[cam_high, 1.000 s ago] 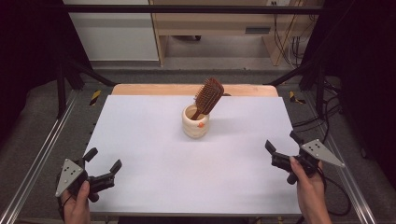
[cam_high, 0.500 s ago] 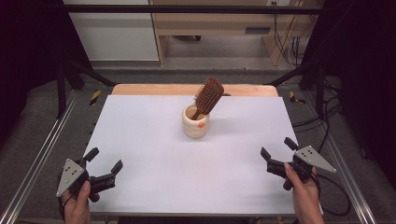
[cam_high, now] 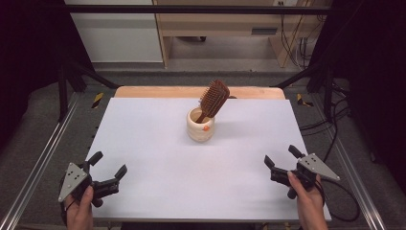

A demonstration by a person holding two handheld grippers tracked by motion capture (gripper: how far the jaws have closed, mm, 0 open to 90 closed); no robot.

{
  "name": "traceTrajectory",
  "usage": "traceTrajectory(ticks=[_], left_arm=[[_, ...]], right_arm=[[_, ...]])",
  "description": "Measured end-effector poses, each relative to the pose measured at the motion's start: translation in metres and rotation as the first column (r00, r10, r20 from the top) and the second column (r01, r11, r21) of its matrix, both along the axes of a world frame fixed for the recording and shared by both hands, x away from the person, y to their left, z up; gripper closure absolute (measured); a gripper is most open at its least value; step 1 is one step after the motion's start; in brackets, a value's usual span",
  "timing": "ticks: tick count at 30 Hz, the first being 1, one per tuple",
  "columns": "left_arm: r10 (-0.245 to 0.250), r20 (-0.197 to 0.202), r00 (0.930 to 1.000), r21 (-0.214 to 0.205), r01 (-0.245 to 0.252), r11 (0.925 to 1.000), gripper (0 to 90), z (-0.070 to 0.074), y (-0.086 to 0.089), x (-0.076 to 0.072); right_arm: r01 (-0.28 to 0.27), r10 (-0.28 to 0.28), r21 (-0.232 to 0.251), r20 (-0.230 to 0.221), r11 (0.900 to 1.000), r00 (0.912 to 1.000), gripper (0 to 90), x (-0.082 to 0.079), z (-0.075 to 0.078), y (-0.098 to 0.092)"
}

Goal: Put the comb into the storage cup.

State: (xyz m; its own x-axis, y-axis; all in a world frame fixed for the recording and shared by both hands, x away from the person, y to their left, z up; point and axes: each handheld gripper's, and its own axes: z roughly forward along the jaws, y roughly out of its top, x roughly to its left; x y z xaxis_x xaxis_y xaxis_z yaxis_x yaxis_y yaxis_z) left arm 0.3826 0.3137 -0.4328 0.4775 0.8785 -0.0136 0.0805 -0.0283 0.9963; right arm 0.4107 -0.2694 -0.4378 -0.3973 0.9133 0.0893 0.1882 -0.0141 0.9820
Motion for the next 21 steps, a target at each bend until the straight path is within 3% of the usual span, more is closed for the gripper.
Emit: traceTrajectory(ticks=[21], left_arm=[[-0.009,-0.002,1.0,-0.013,0.009,0.9999,2.2,0.0,0.001,0.0]], right_arm=[[-0.053,0.052,-0.034,-0.01,0.998,0.9986,2.3,0.001,-0.011,0.017]])
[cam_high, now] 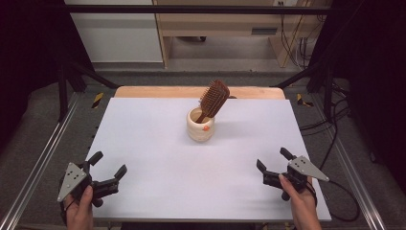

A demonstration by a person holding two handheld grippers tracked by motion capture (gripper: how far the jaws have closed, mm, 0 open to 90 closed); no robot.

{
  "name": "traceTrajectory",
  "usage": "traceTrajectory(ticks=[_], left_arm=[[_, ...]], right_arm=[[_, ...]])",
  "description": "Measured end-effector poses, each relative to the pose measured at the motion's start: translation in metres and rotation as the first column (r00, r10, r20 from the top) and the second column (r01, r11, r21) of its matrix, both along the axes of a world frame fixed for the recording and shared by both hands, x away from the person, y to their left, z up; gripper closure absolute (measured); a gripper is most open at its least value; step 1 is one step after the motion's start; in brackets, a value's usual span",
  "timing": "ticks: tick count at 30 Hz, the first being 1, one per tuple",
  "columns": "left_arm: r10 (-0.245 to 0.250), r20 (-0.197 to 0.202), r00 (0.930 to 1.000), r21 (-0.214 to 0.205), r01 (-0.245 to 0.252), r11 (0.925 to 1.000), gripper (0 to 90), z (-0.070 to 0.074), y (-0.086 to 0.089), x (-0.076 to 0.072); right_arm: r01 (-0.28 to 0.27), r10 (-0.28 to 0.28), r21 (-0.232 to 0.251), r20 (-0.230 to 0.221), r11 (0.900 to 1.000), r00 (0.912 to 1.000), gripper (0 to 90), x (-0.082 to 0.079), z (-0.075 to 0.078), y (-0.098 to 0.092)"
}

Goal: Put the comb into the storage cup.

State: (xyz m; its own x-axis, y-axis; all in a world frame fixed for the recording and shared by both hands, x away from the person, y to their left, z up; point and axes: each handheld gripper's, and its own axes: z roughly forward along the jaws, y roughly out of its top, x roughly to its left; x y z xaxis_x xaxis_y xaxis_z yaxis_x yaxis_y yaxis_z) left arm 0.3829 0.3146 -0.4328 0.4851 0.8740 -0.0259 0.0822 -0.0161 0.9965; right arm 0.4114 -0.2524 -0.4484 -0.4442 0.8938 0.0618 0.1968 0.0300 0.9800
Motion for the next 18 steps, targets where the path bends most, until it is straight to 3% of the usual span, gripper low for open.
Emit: traceTrajectory(ticks=[18], left_arm=[[0.005,0.0,1.0,0.003,-0.005,1.0,2.1,-0.0003,-0.0002,0.0004]], right_arm=[[-0.032,0.032,-0.007,-0.014,0.9995,0.9994,2.3,0.0013,-0.0072,0.0051]])
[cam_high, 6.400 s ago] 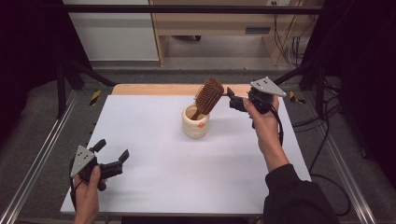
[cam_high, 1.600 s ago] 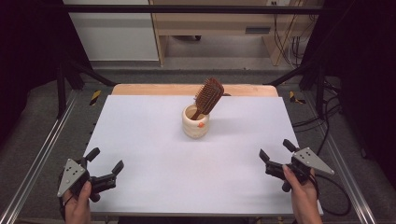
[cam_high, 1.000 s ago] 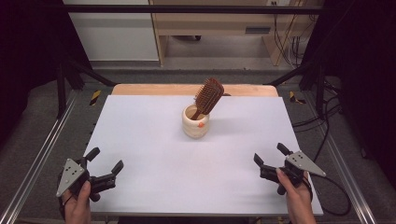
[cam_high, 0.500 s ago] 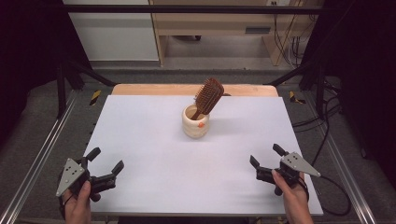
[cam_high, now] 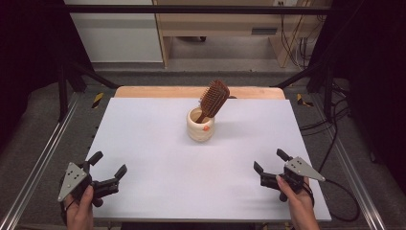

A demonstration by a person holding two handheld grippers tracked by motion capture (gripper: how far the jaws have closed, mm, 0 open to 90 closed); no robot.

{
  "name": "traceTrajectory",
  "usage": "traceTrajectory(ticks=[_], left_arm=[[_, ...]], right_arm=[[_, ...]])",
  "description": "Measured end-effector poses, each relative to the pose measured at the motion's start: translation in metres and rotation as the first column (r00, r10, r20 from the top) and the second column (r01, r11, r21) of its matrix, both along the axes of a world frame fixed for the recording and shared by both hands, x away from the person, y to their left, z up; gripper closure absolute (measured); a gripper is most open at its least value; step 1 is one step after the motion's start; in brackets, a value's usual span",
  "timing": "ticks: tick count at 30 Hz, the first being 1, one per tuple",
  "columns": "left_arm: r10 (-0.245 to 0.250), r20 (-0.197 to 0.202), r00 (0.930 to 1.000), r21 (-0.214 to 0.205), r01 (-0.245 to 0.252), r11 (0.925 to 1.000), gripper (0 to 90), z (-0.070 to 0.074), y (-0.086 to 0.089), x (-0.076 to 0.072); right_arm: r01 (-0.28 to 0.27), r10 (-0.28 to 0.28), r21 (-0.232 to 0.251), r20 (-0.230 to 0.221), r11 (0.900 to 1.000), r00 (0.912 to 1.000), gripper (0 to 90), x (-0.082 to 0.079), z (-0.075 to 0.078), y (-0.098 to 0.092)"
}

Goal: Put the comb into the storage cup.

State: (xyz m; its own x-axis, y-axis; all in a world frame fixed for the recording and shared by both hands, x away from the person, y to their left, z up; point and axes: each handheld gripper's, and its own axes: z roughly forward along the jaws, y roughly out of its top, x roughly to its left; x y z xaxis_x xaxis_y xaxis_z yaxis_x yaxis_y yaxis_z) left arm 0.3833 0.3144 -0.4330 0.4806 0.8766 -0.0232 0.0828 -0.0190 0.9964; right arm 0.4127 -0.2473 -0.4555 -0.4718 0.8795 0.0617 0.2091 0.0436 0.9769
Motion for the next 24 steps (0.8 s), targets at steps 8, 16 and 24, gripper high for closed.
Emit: traceTrajectory(ticks=[8,16,24], left_arm=[[-0.01,-0.002,0.9999,0.003,0.01,0.9999,2.1,0.0,-0.002,0.0],[-0.021,-0.004,0.9998,0.005,0.021,0.9998,2.0,0.0,-0.003,0.0],[-0.028,-0.008,0.9996,0.012,0.028,0.9995,2.0,-0.001,-0.004,0.001]], right_arm=[[-0.022,0.022,0.003,-0.001,0.9998,0.9998,2.3,-0.001,-0.002,0.004],[-0.041,0.041,0.0,-0.004,0.9992,0.9992,2.3,-0.001,-0.004,0.008],[-0.062,0.062,0.002,-0.005,0.9981,0.9981,2.3,-0.003,-0.005,0.013]])
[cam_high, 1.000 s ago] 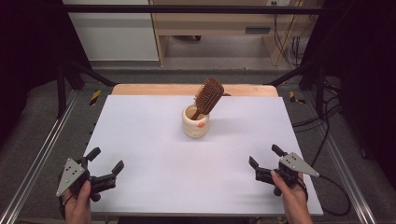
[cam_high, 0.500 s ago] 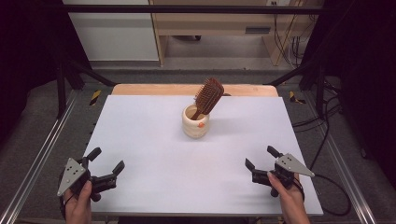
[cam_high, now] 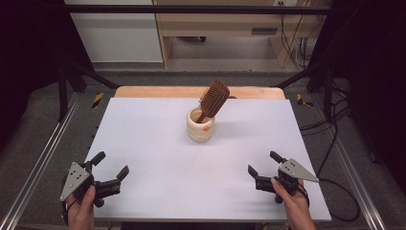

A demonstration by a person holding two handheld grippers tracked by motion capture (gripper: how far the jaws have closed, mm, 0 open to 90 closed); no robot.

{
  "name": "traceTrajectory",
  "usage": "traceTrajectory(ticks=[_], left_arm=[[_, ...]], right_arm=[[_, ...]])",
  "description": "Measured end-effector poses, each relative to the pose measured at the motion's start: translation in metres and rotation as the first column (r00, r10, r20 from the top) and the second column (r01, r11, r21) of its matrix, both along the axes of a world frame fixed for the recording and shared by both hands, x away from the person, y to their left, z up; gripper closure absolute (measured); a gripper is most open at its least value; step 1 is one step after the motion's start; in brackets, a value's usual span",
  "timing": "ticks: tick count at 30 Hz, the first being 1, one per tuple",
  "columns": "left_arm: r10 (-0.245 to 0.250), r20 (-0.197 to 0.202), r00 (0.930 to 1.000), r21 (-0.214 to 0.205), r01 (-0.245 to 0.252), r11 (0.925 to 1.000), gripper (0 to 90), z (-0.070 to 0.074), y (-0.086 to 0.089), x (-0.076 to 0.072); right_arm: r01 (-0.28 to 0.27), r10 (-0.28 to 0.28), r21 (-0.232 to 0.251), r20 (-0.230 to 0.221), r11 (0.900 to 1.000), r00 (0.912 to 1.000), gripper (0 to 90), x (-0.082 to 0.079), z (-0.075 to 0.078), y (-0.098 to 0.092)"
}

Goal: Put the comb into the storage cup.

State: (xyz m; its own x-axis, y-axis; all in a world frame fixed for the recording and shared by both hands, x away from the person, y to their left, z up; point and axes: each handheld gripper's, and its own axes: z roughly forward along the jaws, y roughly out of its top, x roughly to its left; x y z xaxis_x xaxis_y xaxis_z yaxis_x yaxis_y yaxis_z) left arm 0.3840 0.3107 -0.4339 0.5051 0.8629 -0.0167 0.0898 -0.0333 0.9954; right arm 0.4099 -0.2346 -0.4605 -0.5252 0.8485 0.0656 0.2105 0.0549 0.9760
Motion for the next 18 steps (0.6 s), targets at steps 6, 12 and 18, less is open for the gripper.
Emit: traceTrajectory(ticks=[6,12,18], left_arm=[[-0.006,-0.001,1.0,0.001,0.006,1.0,2.0,-0.0001,-0.0007,0.0003],[-0.013,0.002,0.9999,0.004,0.013,0.9999,2.0,-0.0001,-0.002,0.0005],[-0.023,0.002,0.9997,0.003,0.023,0.9997,2.0,-0.0005,-0.0038,0.0022]], right_arm=[[-0.011,0.011,-0.003,0.007,0.9999,0.9999,2.3,-0.0002,-0.0002,0.002],[-0.025,0.025,-0.013,0.007,0.9996,0.9997,2.3,0.0002,-0.0012,0.006],[-0.032,0.032,-0.018,0.015,0.9993,0.9994,2.3,0.0018,-0.0021,0.0072]])
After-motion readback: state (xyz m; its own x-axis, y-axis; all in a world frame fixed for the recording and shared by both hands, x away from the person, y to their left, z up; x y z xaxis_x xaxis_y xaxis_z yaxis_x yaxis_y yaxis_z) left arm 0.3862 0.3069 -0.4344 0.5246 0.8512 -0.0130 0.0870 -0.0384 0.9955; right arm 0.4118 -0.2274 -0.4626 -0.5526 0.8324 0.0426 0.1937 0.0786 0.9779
